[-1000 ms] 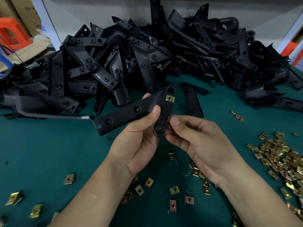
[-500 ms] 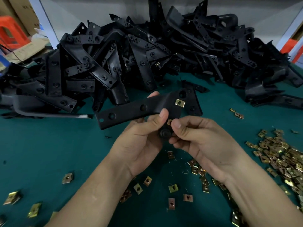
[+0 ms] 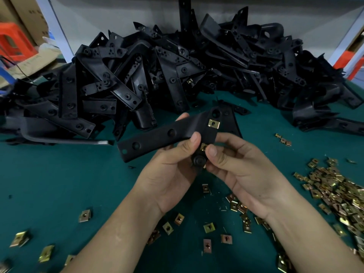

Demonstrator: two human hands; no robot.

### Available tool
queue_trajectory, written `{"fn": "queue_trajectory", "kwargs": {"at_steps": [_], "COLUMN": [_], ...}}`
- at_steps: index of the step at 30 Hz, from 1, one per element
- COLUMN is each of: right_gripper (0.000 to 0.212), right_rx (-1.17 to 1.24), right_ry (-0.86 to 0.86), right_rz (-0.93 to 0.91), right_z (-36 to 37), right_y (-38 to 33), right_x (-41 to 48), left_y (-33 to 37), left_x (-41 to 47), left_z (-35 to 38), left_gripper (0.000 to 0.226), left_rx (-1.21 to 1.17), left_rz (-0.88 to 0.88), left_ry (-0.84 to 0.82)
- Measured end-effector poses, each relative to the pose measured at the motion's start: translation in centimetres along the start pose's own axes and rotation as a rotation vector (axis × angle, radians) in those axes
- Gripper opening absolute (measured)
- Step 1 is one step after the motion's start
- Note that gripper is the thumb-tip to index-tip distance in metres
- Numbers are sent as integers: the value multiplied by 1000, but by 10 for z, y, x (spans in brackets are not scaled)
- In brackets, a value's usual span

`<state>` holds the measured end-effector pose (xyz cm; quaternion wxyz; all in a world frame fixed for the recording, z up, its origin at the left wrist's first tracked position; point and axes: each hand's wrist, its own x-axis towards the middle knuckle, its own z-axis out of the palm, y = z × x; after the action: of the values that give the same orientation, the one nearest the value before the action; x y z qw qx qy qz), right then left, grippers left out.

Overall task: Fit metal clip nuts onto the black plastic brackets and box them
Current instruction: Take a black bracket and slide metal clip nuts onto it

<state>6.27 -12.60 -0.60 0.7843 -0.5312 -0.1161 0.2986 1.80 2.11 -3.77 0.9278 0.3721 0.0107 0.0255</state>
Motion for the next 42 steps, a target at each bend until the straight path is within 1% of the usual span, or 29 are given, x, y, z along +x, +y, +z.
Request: {"fn": "queue_trajectory", "kwargs": {"at_steps": [2,3,6,8,14,16,18,20,22,25,27,29,31,33,35,38,42], "right_gripper": [42,42,36,31,18,19,22,20,19,19,21,21,22,25,26,29,30], "right_rx": [-92,-156,-286,-341,-362,-376,-441,-590,-670,-664,-638,-662,-680,-612,-553,-547,-578], "right_ry": [36,56,120,130,119,77,63,149,261,448,559,659,741,835,942,1059,1211], "right_rz": [-78,-118,-220,-254,-173,-134,-140,-219,-265,-341,-410,-475,-508,-543,-580,-597,-685], "right_z": [1,2,5,8,13,16,18,17,13,-2,-12,-22,-31,-41,-52,-66,-89], "right_y": [0,1,2,2,-3,-9,-14,-19,-25,-34,-41,-47,-52,-56,-62,-67,-75], "right_x": [0,-1,-2,-3,-2,-3,-5,-7,-10,-22,-34,-48,-64,-84,-111,-144,-201], "left_y": [0,1,2,2,5,2,-2,-3,0,4,4,-2,-12,-25,-41,-59,-88], "left_x": [1,1,0,-1,-2,-3,-5,-7,-9,-11,-14,-19,-27,-36,-43,-51,-61], "left_z": [0,1,4,5,9,12,14,17,20,23,28,37,49,66,88,116,163], "left_gripper": [62,62,59,57,56,55,46,40,41,41,37,33,29,27,27,29,27], "left_rx": [16,7,-42,-51,-24,18,78,128,129,150,220,319,450,569,639,650,629], "left_rz": [24,41,87,116,160,176,172,156,162,240,313,365,376,356,319,285,221], "left_ry": [33,47,85,110,105,130,182,207,227,268,293,285,260,208,145,83,-18]}}
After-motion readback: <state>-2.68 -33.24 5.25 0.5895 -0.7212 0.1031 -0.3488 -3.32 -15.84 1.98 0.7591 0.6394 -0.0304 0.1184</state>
